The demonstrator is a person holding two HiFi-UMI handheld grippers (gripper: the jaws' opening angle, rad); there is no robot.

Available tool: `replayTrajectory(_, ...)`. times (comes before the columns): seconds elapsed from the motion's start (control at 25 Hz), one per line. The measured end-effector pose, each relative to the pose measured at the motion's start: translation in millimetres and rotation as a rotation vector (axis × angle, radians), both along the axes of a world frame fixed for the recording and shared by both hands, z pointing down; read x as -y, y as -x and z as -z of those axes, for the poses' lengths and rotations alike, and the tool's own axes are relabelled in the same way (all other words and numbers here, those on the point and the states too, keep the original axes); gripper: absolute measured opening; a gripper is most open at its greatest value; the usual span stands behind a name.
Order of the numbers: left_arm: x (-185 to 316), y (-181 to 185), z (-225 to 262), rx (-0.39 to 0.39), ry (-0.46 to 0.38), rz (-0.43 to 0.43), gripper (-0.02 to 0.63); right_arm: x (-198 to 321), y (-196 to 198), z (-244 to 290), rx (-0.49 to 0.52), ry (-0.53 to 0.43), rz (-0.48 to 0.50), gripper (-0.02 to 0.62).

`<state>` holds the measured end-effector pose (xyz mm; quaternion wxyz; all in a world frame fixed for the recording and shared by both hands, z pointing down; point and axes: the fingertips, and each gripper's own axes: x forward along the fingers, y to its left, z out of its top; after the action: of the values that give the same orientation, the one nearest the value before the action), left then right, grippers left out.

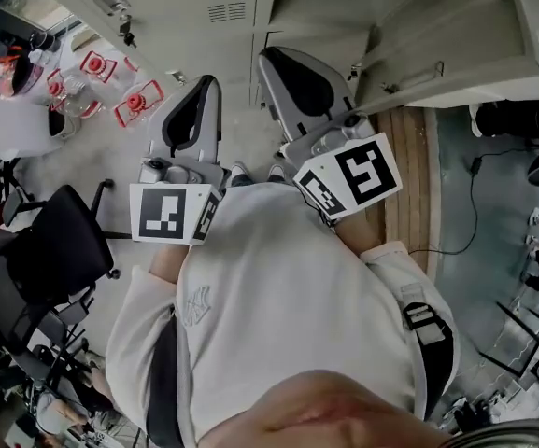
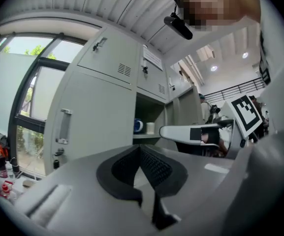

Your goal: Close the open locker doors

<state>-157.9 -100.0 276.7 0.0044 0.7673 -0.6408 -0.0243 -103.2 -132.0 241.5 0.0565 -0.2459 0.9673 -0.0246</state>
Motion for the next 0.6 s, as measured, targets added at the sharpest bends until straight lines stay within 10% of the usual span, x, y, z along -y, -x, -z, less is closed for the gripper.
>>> replayTrajectory(0.6,27.4,-186.2,2.6,0.015,-0.005,-0.343,0.002,8.9,-201.0,-18.7,0.009,0.031,-0.315,0.021)
